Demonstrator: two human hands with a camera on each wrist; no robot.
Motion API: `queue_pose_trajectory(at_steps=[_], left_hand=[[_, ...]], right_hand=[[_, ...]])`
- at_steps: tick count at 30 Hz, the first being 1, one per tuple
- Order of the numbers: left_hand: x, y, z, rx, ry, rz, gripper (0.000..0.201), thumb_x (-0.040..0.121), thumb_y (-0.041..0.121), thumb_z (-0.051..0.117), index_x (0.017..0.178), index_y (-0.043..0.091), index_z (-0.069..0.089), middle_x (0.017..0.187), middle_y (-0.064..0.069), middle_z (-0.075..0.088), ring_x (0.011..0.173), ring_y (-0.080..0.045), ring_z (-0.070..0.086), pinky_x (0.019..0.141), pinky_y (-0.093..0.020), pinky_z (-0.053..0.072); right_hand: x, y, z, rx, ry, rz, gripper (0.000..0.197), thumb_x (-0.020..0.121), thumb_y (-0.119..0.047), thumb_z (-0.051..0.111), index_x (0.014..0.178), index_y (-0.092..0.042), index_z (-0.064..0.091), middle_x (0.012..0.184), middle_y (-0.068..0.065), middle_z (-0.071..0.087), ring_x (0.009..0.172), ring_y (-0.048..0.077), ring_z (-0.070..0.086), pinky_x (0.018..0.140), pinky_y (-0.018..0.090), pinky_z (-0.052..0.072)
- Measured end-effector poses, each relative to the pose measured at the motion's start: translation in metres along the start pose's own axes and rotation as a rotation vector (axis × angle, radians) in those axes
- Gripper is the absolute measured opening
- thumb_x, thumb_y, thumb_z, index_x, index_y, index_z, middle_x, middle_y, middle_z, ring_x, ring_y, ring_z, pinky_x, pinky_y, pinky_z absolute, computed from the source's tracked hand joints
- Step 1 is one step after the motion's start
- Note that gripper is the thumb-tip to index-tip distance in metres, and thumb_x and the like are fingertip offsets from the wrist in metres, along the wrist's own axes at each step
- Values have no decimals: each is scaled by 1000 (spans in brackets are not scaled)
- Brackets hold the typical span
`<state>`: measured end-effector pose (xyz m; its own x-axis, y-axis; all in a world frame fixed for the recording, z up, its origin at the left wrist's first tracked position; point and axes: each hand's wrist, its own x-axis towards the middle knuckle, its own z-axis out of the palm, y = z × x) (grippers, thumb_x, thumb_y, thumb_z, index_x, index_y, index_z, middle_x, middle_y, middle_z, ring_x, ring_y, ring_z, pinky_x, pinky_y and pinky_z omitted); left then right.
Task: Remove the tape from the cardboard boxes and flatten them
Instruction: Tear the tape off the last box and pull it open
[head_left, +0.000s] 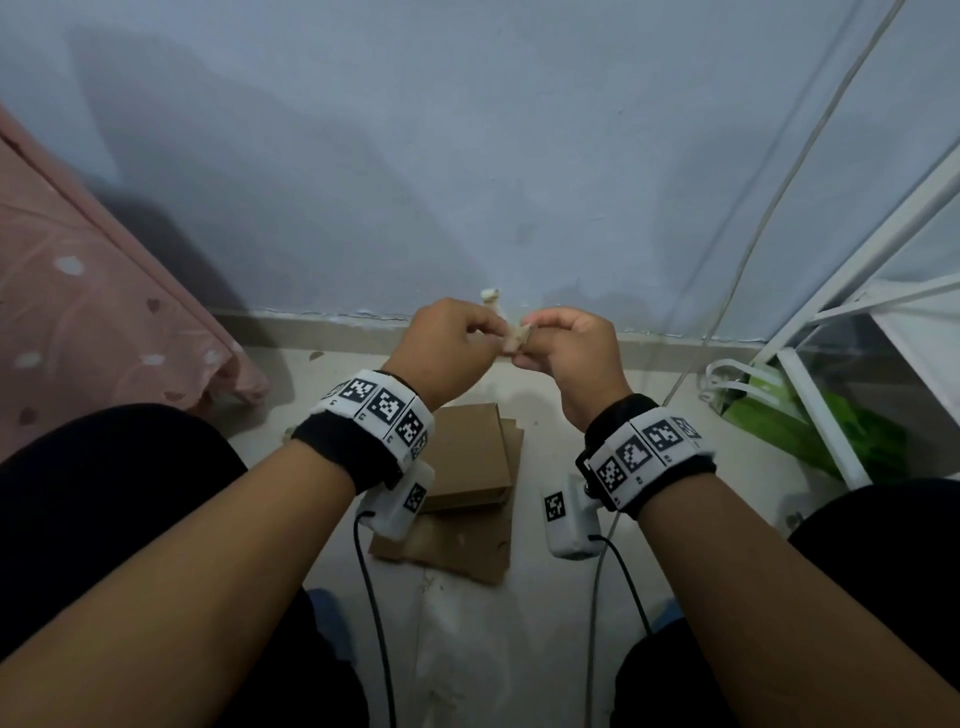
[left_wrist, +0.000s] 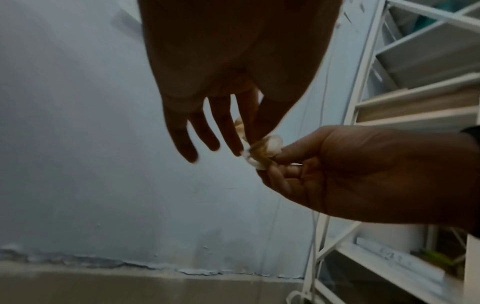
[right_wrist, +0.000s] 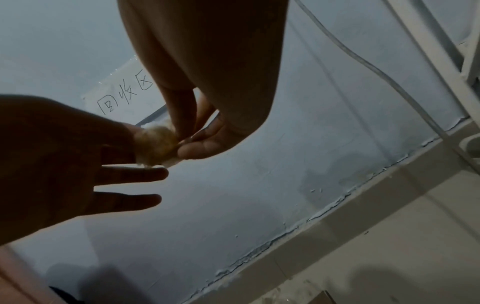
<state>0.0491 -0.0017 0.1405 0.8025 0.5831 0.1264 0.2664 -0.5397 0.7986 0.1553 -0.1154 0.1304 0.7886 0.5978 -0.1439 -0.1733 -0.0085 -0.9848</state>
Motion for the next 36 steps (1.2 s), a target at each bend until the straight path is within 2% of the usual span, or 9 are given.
queue_pose_trajectory(at_steps=[3,6,11,15,20,23,26,29,36], left_hand=[[-1,-1,0,31,-147,39,14,83,22,80,93,14,73,86,2,71,81,-15,67,76,-29,53],[1,-6,1,-95,-188,2,8,82,0,77,85,4,72,68,4,66,64,-13,63,72,-33,58],[2,-10,-1,-250,-232,-13,23,79,-23,57,84,-6,71,63,7,68,59,-3,62,66,-23,58],[6,-17,-4,-245,-193,-33,21,78,-18,69,86,0,75,93,1,59,64,5,62,68,-14,51],[10,-21,-12,-279,-203,-77,19,78,-9,76,77,9,77,76,-5,75,71,-10,69,76,-24,58],[6,-12,-11,-400,-114,-133,13,77,-13,75,80,0,72,75,-23,72,64,-23,71,70,-31,62],[6,-9,-7,-465,-16,-213,31,77,-16,72,90,6,55,73,-22,66,56,-25,67,59,-30,60],[7,-14,-1,-480,-14,-206,21,78,-15,72,94,-3,65,88,-25,68,69,-33,70,68,-37,62],[11,-22,9,-245,-28,-91,9,89,4,70,90,4,78,82,-6,75,71,-6,65,71,-19,53]], right_hand=[[3,0,-6,-33,60,8,24,82,15,62,91,-7,59,88,15,61,70,24,68,58,28,57],[3,4,-6,-252,40,-34,22,79,10,66,72,-11,65,76,6,62,67,20,62,50,26,51],[2,5,-3,-196,-48,-21,13,81,15,67,85,3,73,87,24,72,69,33,76,62,29,59],[0,1,-1,-122,-206,23,25,93,14,49,108,9,69,103,24,73,87,28,77,79,29,62],[-5,2,-2,-108,-289,3,19,96,6,55,90,-2,71,92,16,77,91,28,76,86,36,61],[-5,1,-4,-92,-235,9,11,93,5,63,85,0,70,82,15,77,84,26,76,80,34,63],[-5,1,-2,-67,-150,-2,6,89,8,68,86,4,66,79,16,74,75,24,76,69,29,63],[-1,5,-3,-70,-68,-59,13,86,6,73,81,-1,64,72,14,71,68,25,74,64,30,61],[5,21,1,-242,-21,-204,12,92,-5,67,93,-2,79,93,14,76,86,25,74,85,35,61]])
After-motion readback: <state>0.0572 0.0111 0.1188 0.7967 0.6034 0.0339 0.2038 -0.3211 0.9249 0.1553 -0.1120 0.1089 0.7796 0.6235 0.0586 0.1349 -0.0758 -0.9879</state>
